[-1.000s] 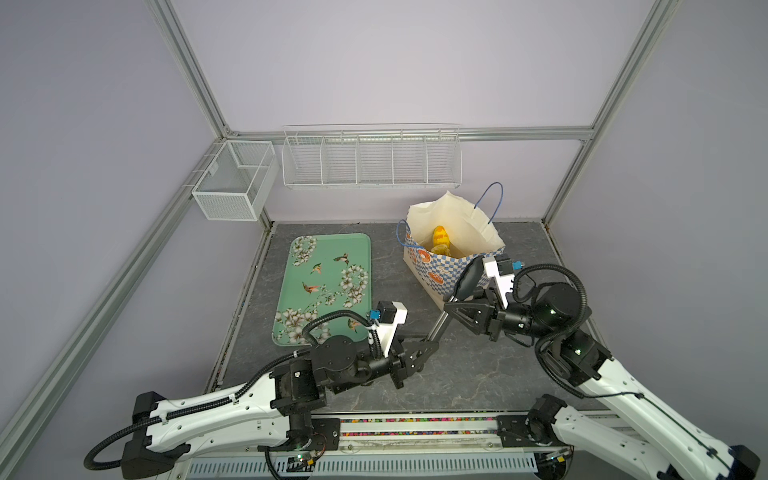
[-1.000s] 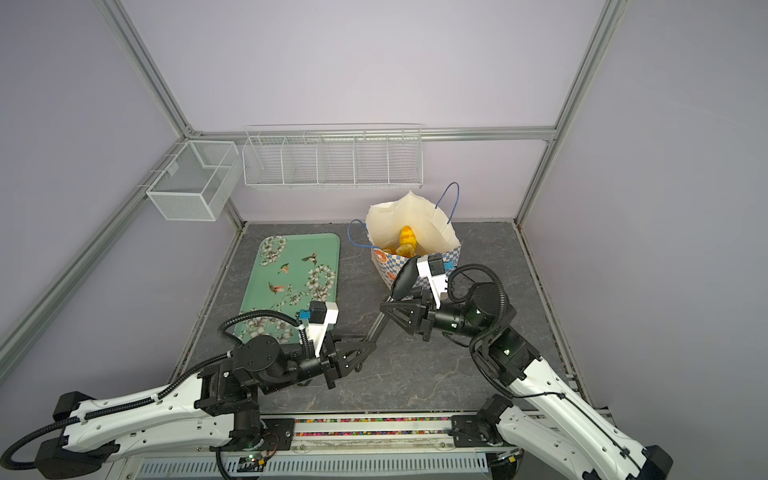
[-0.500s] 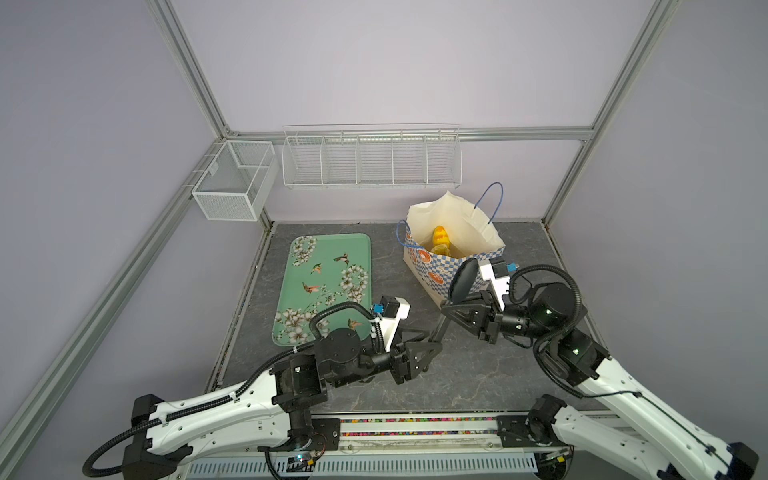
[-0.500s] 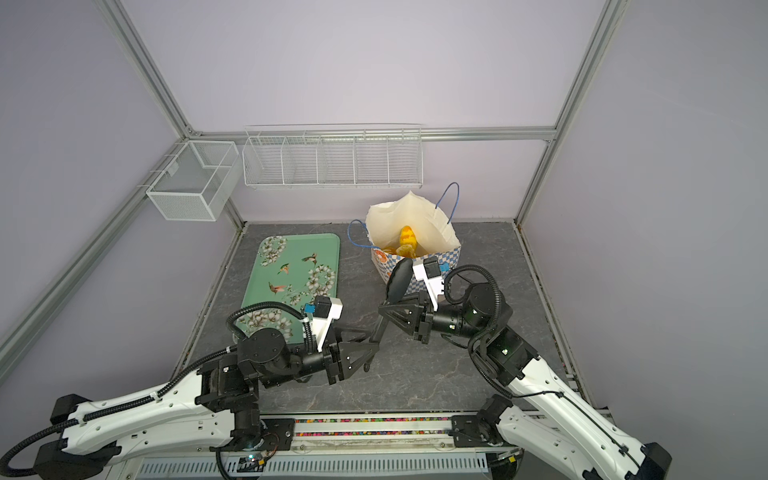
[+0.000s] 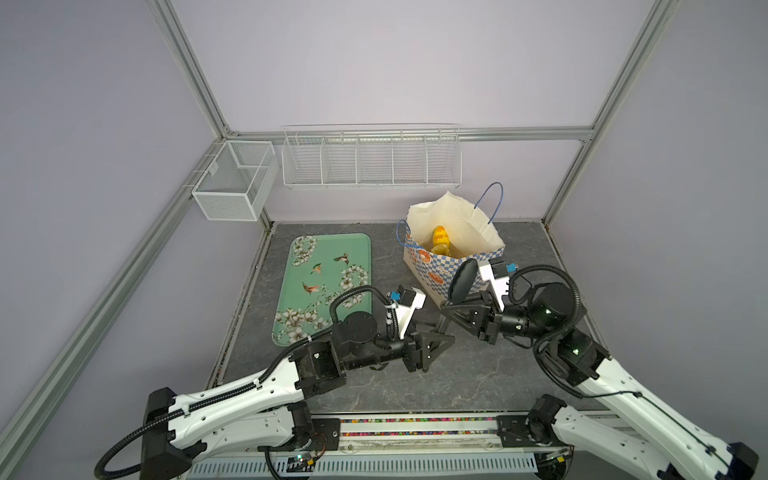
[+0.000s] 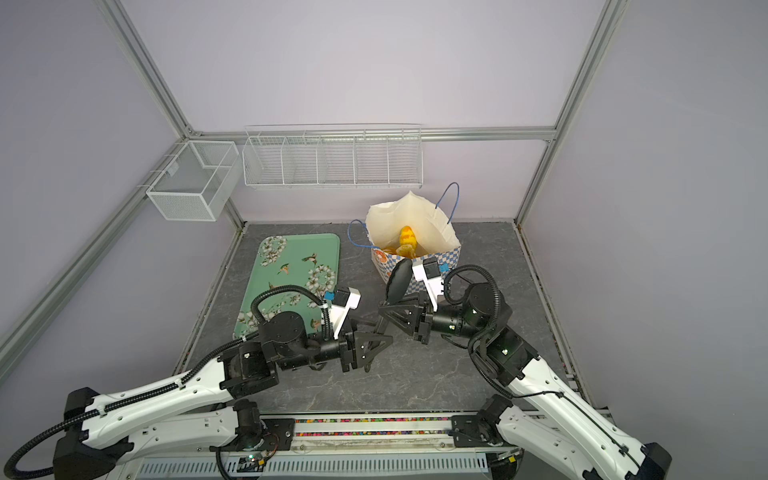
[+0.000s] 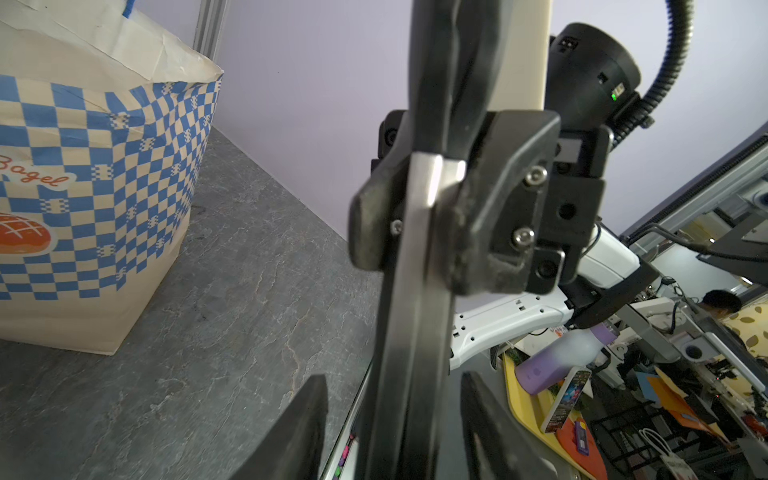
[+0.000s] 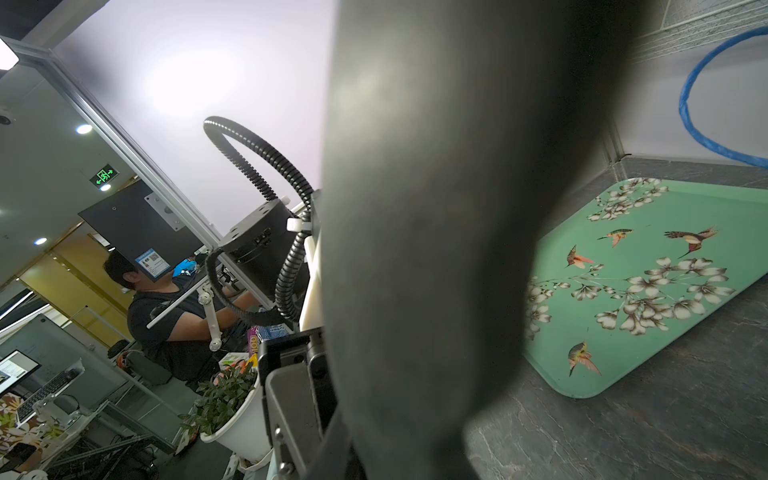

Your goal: Take the fake bread out of the paper bag

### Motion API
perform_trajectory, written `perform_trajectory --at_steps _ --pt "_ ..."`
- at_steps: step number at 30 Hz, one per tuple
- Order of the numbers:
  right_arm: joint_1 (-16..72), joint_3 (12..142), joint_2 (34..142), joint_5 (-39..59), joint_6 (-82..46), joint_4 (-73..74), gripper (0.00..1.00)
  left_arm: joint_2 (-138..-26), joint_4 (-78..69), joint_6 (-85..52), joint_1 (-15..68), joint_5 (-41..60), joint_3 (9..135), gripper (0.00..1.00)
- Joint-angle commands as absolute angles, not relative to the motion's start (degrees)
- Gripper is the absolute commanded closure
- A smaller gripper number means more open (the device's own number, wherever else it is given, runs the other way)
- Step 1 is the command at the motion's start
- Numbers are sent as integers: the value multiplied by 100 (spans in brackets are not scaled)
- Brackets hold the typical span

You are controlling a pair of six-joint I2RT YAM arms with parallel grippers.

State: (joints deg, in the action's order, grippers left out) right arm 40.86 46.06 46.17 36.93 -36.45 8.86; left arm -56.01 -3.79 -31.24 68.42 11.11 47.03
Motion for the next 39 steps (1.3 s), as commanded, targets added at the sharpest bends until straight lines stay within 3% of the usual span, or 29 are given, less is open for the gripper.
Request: perform_trajectory --at_steps 1,3,4,5,8,11,20,25,31,39 --pt "4071 4711 4602 3709 -3690 1231 93 -5698 -637 -3275 6751 1384 4846 72" --pt "4071 4749 4609 3677 -3651 1167 90 -5698 -715 -3330 6708 1380 4793 93" --pt "4076 4812 4606 3608 -3571 990 81 -5676 -738 -3361 6672 1358 4750 100" --pt "4071 4954 4606 3458 -3429 634 66 -5628 -727 -3383 6641 1321 4717 100" --pt "4065 5810 4628 2463 -2529 -1293 37 -5408 -274 -3436 6562 932 4728 100" --pt "3975 6698 4810 1193 -1712 -3002 21 -5121 554 -3420 6544 245 4830 100" --pt "2750 9268 6582 -2252 -624 -6253 9 -4558 3717 -3585 6539 -2308 5131 100" --pt "2087 9943 7460 -2193 -474 -6556 6 -4761 4633 -3549 6539 -2948 5194 100" --pt "1601 10645 8553 -1362 -516 -6600 4 -5057 5492 -3762 6515 -3270 5218 100" --pt "1418 12029 9937 -916 -514 -7141 4 -4747 5375 -3965 6411 -3178 4738 100"
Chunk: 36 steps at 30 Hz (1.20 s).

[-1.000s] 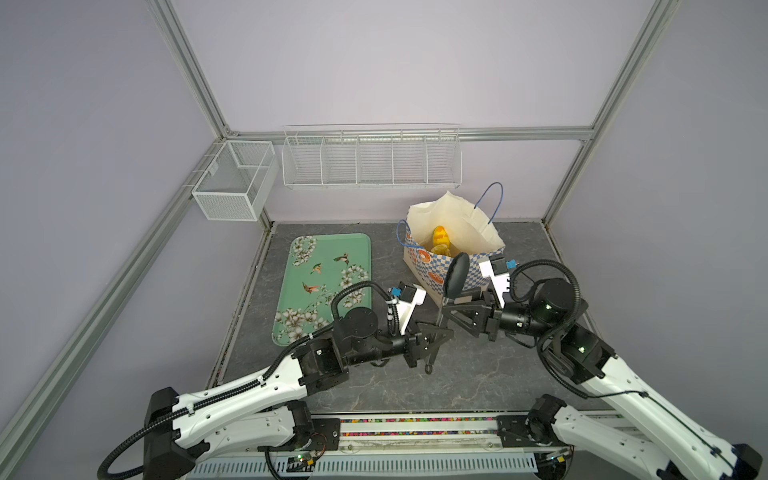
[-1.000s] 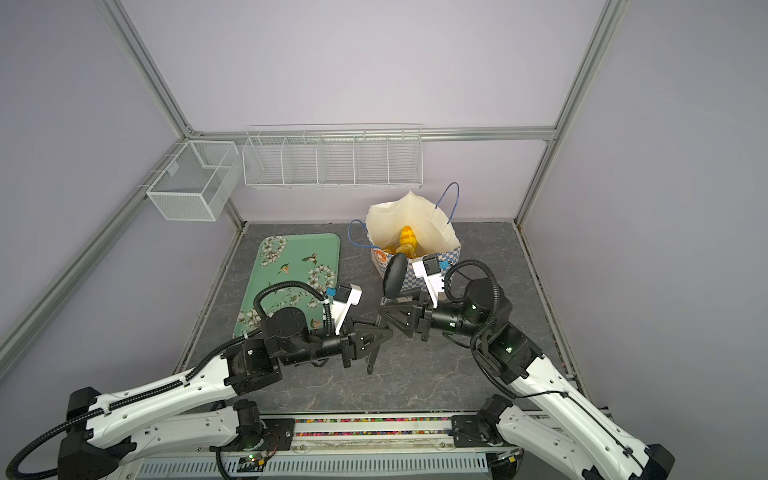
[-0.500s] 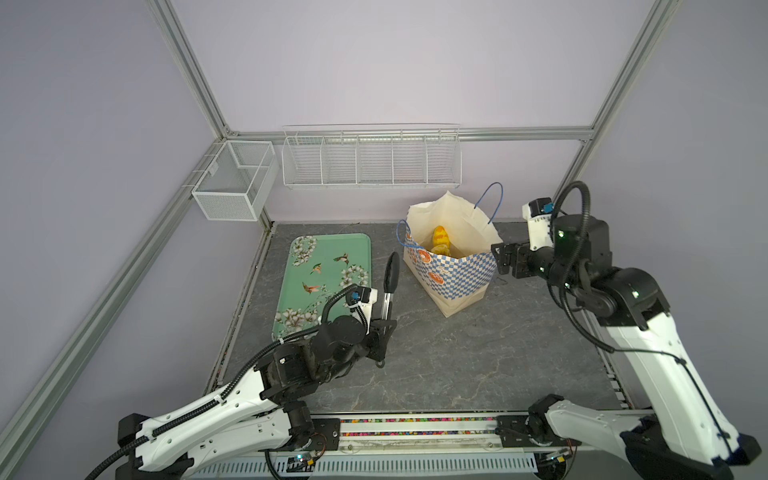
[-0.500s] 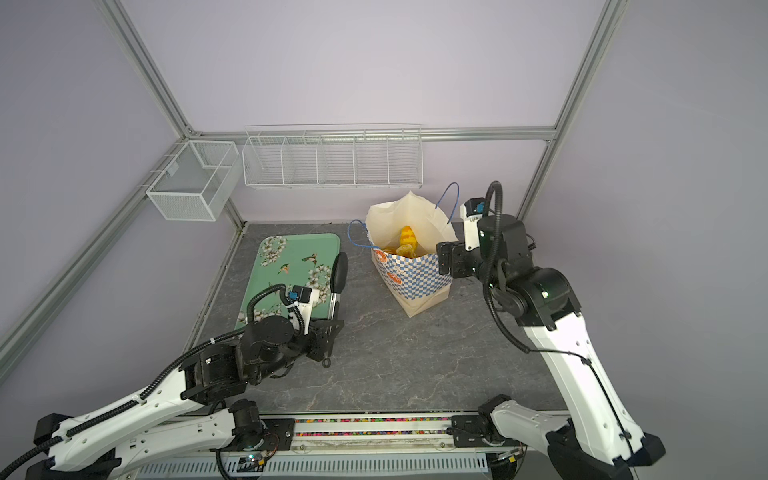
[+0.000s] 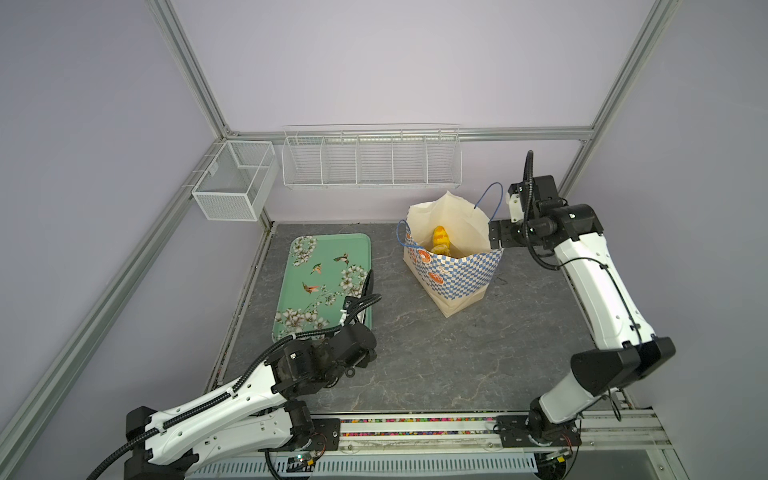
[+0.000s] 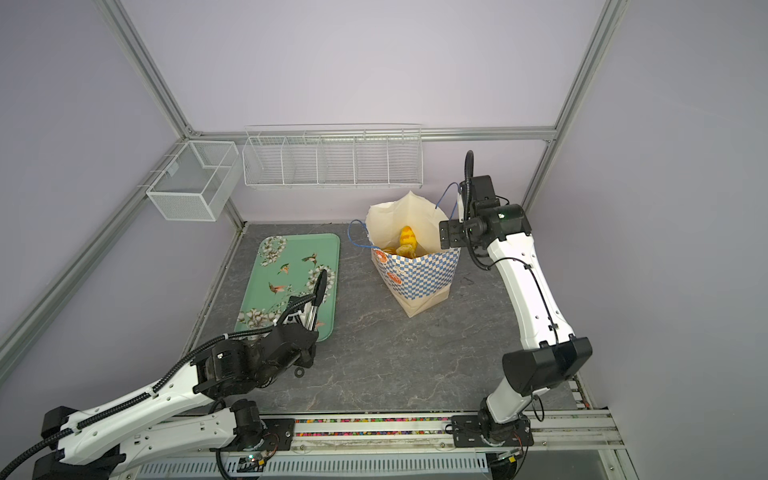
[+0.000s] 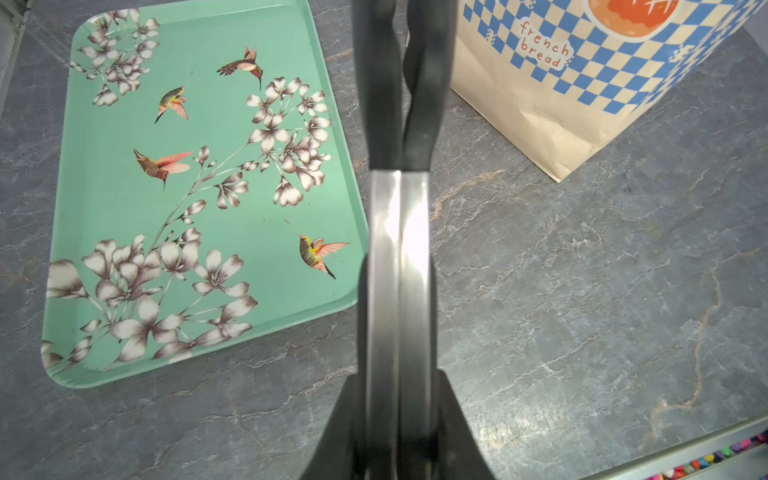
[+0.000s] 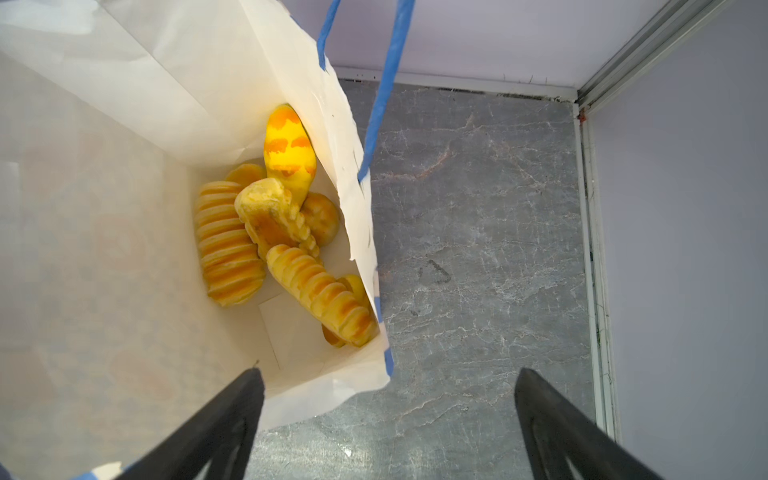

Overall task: Take the fake bread out of the paper bag
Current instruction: 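Move the right gripper to the bag's rim while the left gripper holds the tongs, then grasp the bag rim with the right gripper and tilt the bag open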

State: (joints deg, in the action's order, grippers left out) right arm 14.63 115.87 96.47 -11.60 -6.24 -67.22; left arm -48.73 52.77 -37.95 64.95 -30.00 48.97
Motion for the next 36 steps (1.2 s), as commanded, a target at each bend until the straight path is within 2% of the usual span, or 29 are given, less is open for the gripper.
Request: perform_trajectory --at_steps 1,6,13,15,21,25,28,36 --pt "1416 12229 10086 -930 -497 -7255 3 -4733 5303 -3930 6346 -3133 4694 100" --pt "1415 12887 10582 -957 -461 -7594 3 -4803 4869 -3554 5697 -2455 4583 100" --pt "1338 12876 11041 -928 -233 -7411 5 -5281 4566 -3082 5175 -1961 4731 100" --pt "1327 12885 11234 -786 -168 -7342 13 -5503 4607 -3017 5123 -1911 4864 100" --pt "1410 12858 11527 -954 -96 -7215 64 -5973 4991 -3131 5100 -2115 5221 100" --pt "1573 12730 11292 -1633 196 -7004 84 -6060 5163 -3243 5098 -2120 5287 100" --pt "1745 12311 10862 -2206 519 -6573 93 -6152 5341 -3366 5098 -2149 5406 100" --pt "2227 10820 9458 -3333 1293 -5094 93 -5895 5456 -3819 5100 -2022 5527 100"
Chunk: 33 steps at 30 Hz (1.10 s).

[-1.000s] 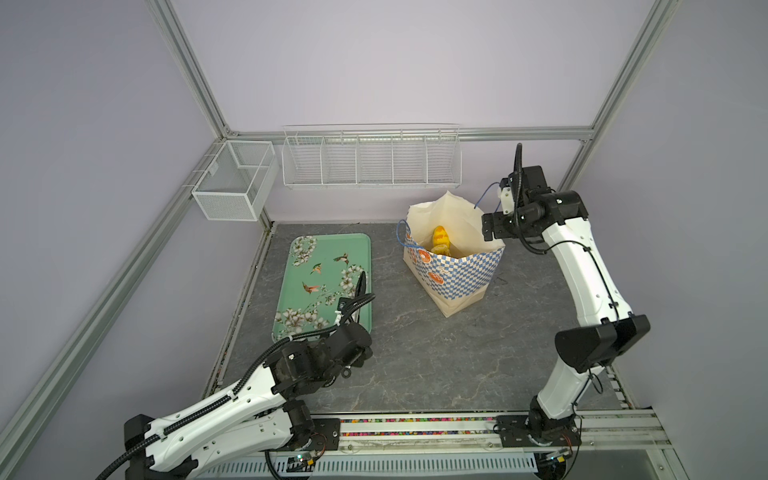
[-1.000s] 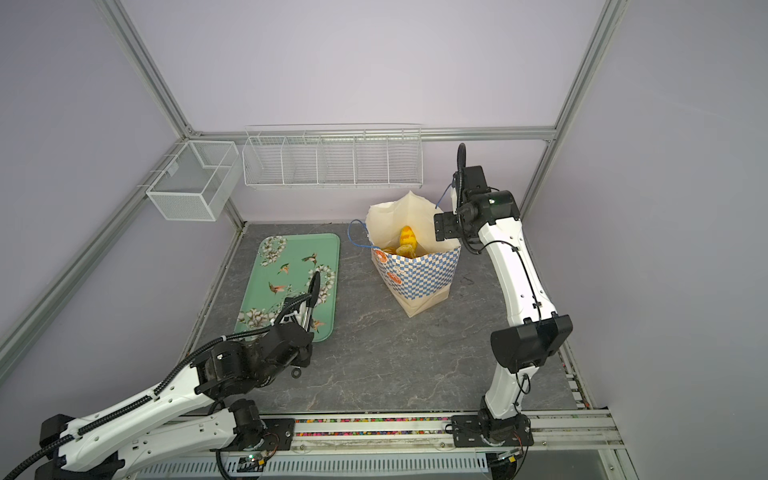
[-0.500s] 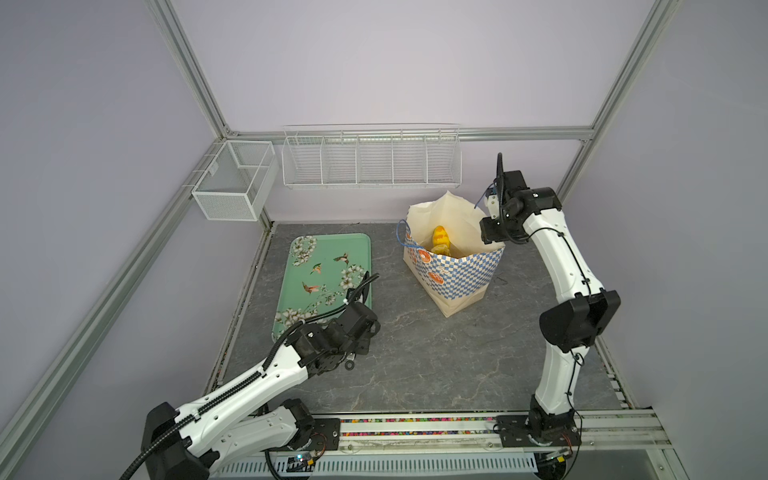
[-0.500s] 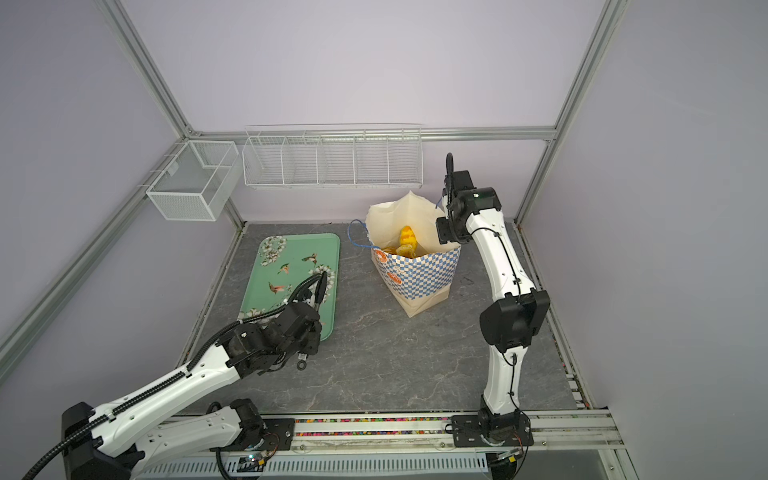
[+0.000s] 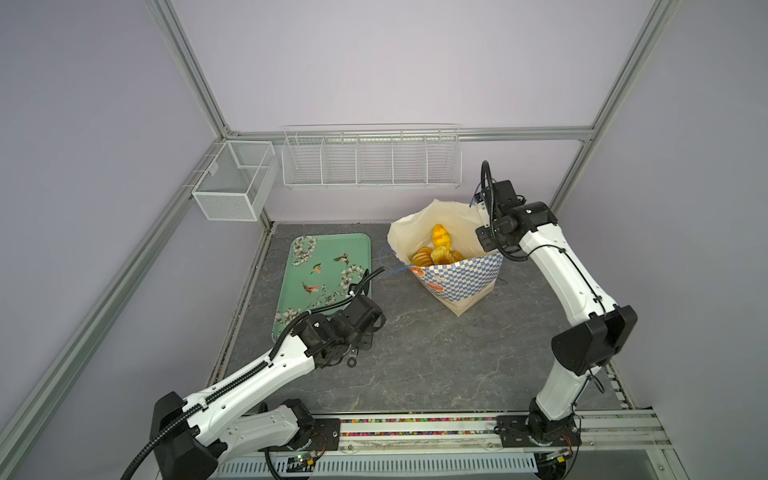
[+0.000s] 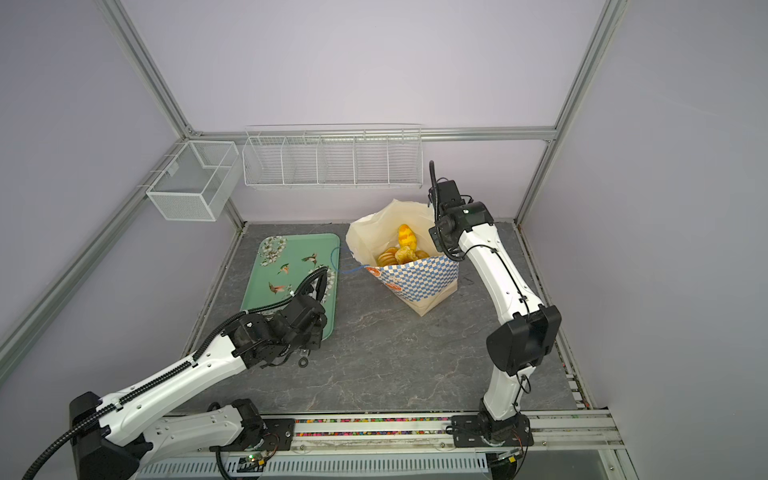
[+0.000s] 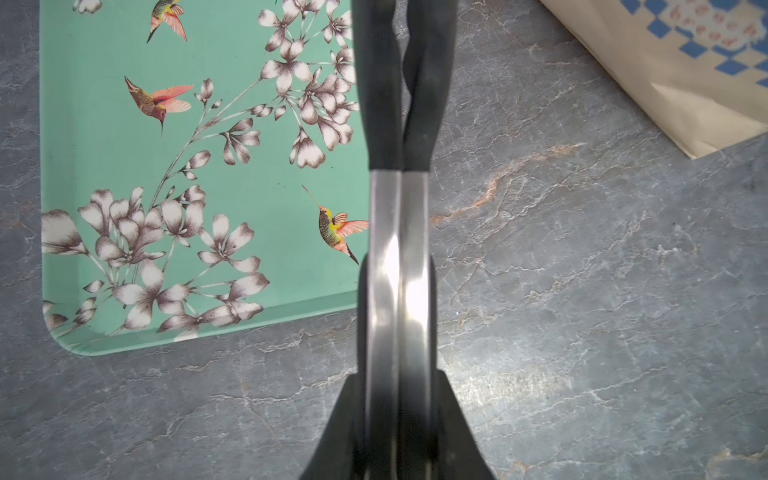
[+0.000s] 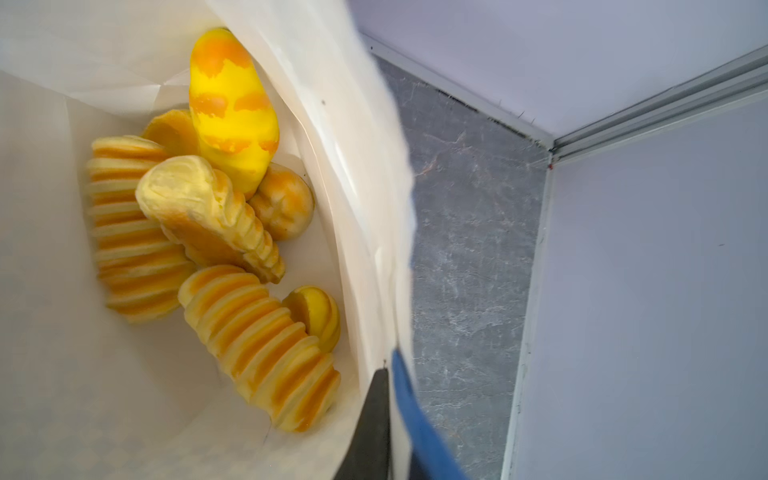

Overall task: Take the fake bread out of the paper bag
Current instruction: 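Grasp the bag rim with the right gripper and tilt the bag open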

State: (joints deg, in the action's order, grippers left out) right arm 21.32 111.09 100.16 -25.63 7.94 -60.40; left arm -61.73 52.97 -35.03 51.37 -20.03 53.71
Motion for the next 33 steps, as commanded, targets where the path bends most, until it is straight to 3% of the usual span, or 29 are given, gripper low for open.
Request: perform_trajectory --at_steps 1,7,11,20,24,29,33 --pt "2284 10647 9268 -3402 1391 -4949 93 -5726 5427 -3862 5105 -2029 5473 100" --pt "2625 9222 8028 -3576 1902 -3887 93 -4054 4887 -4368 5100 -2575 4885 100" --pt "2885 8086 7191 -3216 2001 -3350 93 -3587 5078 -3508 5105 -2205 5281 100" --pt "3395 6938 6333 -2600 1178 -3583 93 -4286 5491 -2105 5098 -1017 6667 100" --pt "3571 6718 6113 -2498 939 -3501 93 -5206 5935 -1816 5196 -423 7190 100" --pt "3656 6511 5944 -2361 659 -3470 93 -5937 6311 -1728 6480 -982 7540 100" --pt "3672 6460 5877 -2306 531 -3514 93 -6549 6784 -1666 7196 -1472 7713 90"
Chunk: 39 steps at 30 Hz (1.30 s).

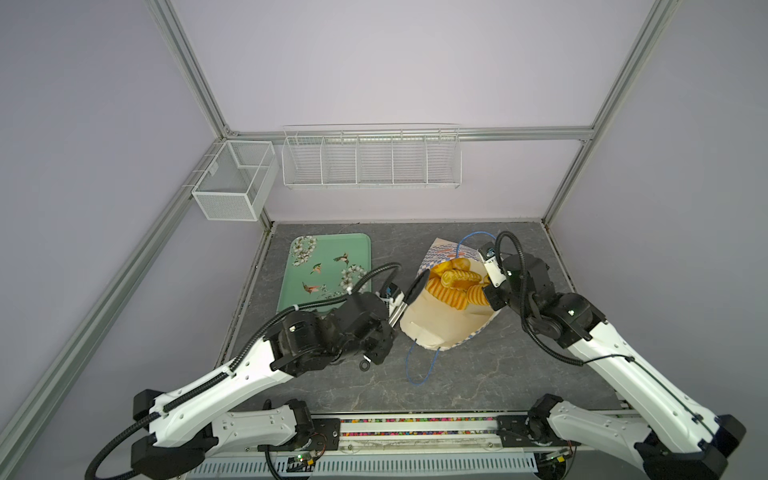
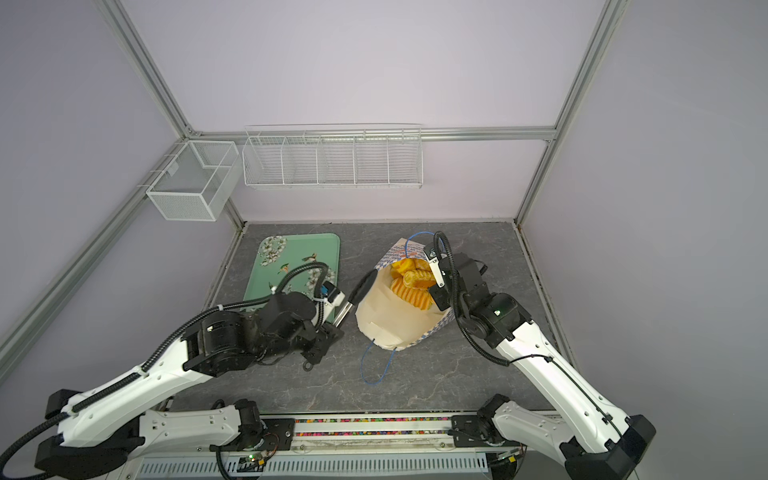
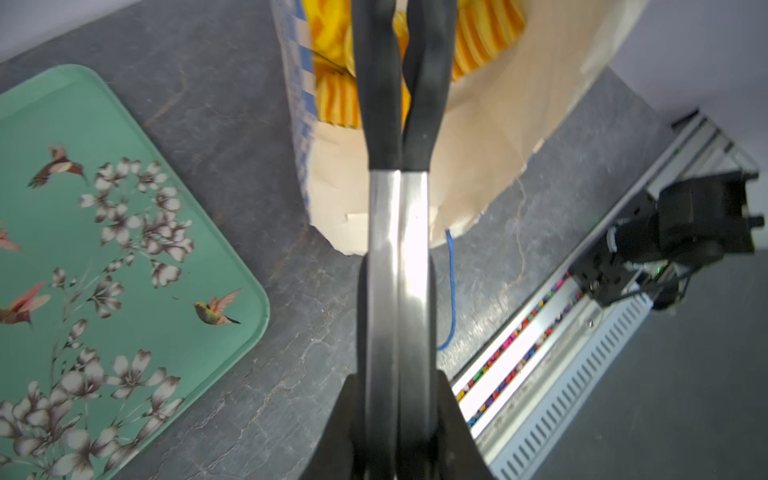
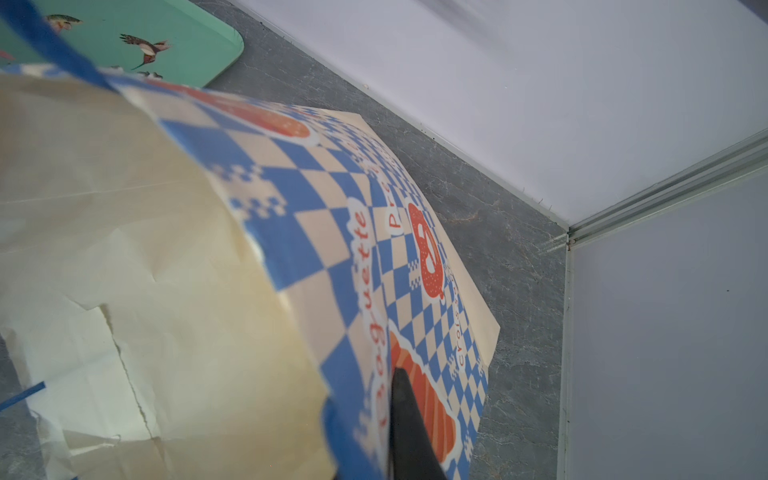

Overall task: Take the fake bread out of the paper bag
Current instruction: 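Grasp the bag rim with the right gripper and tilt the bag open, then insert the tongs into the bag with the left gripper and pinch a bread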

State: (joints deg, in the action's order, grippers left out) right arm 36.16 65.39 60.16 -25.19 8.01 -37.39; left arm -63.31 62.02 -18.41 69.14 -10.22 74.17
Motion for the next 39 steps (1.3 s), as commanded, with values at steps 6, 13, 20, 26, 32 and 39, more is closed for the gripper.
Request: perform_trajectory --at_steps 6,13,20,26,32,39 --pt "3678 6574 5902 -2285 356 -3655 93 -6877 6230 -1566 7348 -1534 7412 82" --pt "3679 6660 5977 -2211 230 -3693 93 -7589 5295 -1811 7318 -1746 7512 58" --pt "3679 6802 6090 -2018 149 -3749 93 -8284 4919 -1934 6895 -1470 7761 59" --pt "3674 6803 6108 -1953 156 -3809 93 -8557 4733 -1857 6511 -1496 7704 53" --pt "3676 6809 6116 -1940 211 -3809 93 -8866 4310 -1414 6360 -1420 7745 51" --pt "3674 6845 6169 -1828 202 -3786 93 -9182 3964 -1199 6151 -1416 7773 50"
